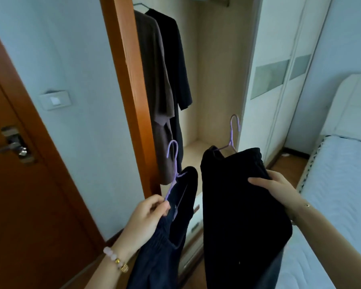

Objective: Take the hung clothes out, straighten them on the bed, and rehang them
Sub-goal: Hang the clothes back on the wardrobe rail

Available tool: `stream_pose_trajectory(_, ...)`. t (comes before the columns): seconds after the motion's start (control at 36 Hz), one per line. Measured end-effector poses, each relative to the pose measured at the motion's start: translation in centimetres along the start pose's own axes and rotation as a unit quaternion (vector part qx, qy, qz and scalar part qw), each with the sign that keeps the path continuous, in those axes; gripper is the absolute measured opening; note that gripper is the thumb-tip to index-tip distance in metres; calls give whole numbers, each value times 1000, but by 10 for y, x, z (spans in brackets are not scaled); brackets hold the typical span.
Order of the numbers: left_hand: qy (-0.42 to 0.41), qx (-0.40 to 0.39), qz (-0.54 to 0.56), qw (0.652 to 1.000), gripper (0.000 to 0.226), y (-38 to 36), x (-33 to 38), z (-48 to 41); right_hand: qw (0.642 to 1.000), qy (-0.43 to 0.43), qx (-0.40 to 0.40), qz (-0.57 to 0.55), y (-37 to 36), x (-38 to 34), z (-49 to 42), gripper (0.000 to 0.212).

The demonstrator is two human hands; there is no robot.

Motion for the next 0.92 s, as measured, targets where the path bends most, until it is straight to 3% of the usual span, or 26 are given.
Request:
stream_pose_trajectory(0.03, -15, -8, -2, 1000, 19, 0, 4, -13, 1000, 7, 5, -7, 3, -4, -4, 26)
stream_pose_trajectory(0.11, -57, -23, 3, 998, 20, 2, 23, -53, 999, 33, 31, 4, 13, -16, -19, 83)
stream_pose_trajectory(0.14, -69, -28, 9, 997, 20, 2, 30, -65, 998, 41, 44, 7, 16, -20, -24, 82)
stream_pose_trajectory(0.25, -106, -39, 30, 993, 22, -3, 58, -111, 995, 52, 83, -9, 27, -29, -51, 31)
stream_pose_trajectory(0.39, -126, -31, 47, 990, 23, -17, 80, -168, 994, 42, 99, -15, 47, -26, -101, 36)
stream_pose_trajectory(0.5, -119, -17, 59, 991, 21, -36, 93, -224, 996, 44, 80, -20, 71, -22, -157, 66)
stream_pose_trajectory(0.61, -99, -1, 94, 991, 25, -64, 109, -294, 998, 16, 65, -2, 101, -18, -230, 37)
stream_pose_trajectory(0.92, -25, 78, 193, 978, 31, -98, 183, -477, 998, 26, -45, 25, 153, -49, -421, 8)
Point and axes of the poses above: each hand's wrist, its own z-axis away from the middle knuckle, its own y-axis out of the back of the hand, x = y × z, the point moved 2 cm from there along -z, towards the middle knuckle, and after that the axes turned 10 degrees about y, right-handed, at the moved point
